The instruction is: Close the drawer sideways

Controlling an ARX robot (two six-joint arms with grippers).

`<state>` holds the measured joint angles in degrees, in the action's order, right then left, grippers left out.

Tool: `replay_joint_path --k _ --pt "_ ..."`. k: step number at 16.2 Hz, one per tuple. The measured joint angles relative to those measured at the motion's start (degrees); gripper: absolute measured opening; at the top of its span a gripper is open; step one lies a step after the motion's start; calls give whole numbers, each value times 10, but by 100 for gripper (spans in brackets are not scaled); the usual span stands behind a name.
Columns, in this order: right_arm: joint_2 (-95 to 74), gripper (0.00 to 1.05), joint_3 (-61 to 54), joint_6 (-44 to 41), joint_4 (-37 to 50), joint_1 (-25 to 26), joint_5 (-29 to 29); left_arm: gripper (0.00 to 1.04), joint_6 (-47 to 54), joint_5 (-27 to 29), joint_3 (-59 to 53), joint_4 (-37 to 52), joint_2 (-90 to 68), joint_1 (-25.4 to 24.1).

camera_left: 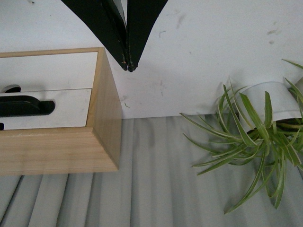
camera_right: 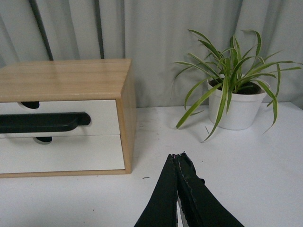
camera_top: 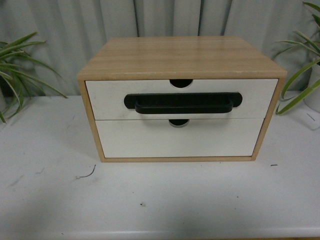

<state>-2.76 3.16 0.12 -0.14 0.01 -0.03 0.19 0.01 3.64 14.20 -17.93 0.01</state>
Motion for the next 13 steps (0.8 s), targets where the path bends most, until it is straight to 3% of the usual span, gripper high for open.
replay_joint_path --k 8,9,13 --pt "26 2 -24 -1 -1 0 0 2 0 0 -30 -46 85 0" --pt "26 2 -24 -1 -1 0 0 2 0 -2 -29 -136 140 0" --pt "26 2 -24 -1 -1 0 0 2 0 0 -30 -143 176 0"
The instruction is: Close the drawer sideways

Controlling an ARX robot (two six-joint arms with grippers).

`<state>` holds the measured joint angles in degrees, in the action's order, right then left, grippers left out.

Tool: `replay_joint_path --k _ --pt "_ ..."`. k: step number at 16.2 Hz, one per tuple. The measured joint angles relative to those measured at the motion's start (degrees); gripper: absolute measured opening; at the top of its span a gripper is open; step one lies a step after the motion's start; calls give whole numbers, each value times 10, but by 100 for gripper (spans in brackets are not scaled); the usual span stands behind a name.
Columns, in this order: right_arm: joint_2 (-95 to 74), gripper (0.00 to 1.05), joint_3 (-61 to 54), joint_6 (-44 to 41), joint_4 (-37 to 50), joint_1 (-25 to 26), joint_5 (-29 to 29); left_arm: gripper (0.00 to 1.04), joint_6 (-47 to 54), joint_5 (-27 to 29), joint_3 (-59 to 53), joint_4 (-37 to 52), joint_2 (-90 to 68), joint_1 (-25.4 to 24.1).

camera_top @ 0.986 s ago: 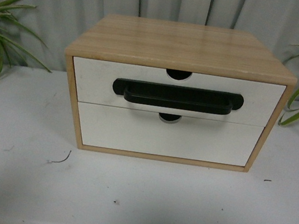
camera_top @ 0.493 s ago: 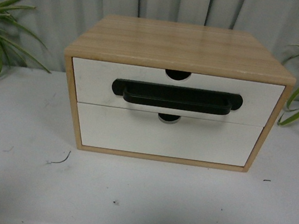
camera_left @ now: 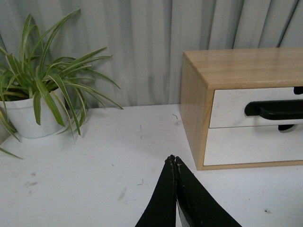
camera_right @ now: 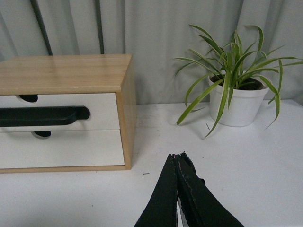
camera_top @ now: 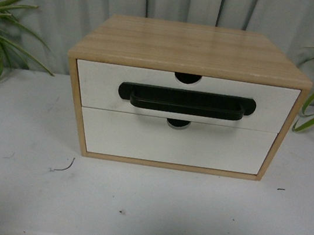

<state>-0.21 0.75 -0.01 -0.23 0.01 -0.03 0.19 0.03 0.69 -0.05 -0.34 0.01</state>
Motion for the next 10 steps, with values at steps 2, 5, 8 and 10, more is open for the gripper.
replay_joint_path --k 2,5,8,10 --pt "0 2 0 0 0 0 0 2 0 0 0 -1 0 0" --pt "0 9 0 0 0 0 0 17 -1 0 0 -2 0 0" --pt "0 58 0 0 0 0 0 65 -1 0 0 -2 0 0" --pt "0 80 0 0 0 0 0 85 -1 0 0 -2 0 0"
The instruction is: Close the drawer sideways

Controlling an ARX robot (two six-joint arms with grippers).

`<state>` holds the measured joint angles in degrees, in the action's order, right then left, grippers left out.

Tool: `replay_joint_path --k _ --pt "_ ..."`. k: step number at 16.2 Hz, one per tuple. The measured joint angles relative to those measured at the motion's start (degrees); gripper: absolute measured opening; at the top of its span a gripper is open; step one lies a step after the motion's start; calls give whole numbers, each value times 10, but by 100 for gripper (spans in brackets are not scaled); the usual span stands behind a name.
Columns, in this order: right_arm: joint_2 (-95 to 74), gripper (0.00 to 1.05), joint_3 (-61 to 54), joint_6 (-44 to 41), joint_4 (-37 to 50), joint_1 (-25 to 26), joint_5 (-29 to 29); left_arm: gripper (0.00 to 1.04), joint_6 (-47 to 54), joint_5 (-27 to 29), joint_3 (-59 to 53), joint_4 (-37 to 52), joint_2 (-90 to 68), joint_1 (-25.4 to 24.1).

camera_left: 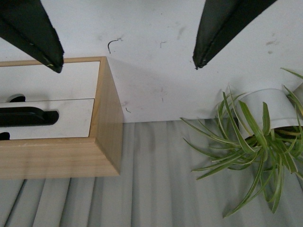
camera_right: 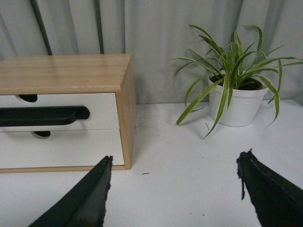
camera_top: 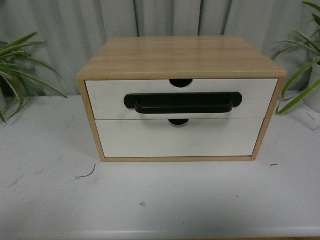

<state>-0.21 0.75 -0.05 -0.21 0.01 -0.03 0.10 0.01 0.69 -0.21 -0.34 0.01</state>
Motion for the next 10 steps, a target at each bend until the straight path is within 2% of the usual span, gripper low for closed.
replay_joint_path --k 1,2,4,10 --pt "0 91 0 0 0 0 0 96 0 0 0 0 0 0" --pt "0 100 0 0 0 0 0 100 0 0 0 0 0 0" --pt "0 97 0 0 0 0 0 98 0 0 0 0 0 0" --pt "0 98 0 0 0 0 0 98 0 0 0 0 0 0"
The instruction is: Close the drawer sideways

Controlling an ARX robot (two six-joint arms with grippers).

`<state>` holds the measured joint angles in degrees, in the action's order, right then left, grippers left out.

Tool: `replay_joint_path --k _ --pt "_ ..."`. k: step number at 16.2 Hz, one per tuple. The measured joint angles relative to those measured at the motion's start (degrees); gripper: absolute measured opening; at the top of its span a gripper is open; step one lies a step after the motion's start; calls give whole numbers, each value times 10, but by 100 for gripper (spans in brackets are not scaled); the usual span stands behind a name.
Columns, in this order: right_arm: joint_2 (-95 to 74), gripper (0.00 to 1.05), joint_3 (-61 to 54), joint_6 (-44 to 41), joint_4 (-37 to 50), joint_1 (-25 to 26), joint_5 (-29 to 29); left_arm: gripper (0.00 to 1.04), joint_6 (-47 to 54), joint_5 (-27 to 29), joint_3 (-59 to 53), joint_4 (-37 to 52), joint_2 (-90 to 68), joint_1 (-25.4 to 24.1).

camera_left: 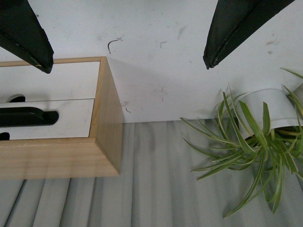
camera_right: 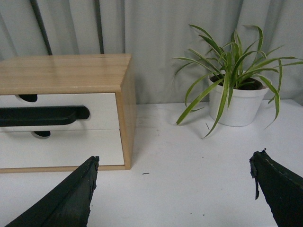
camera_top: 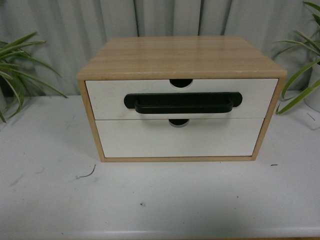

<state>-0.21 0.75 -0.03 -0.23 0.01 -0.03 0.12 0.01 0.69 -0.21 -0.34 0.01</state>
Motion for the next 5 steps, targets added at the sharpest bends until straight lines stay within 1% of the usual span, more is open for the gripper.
replay_joint_path --k 5 --pt "0 98 0 0 0 0 0 98 0 0 0 0 0 0"
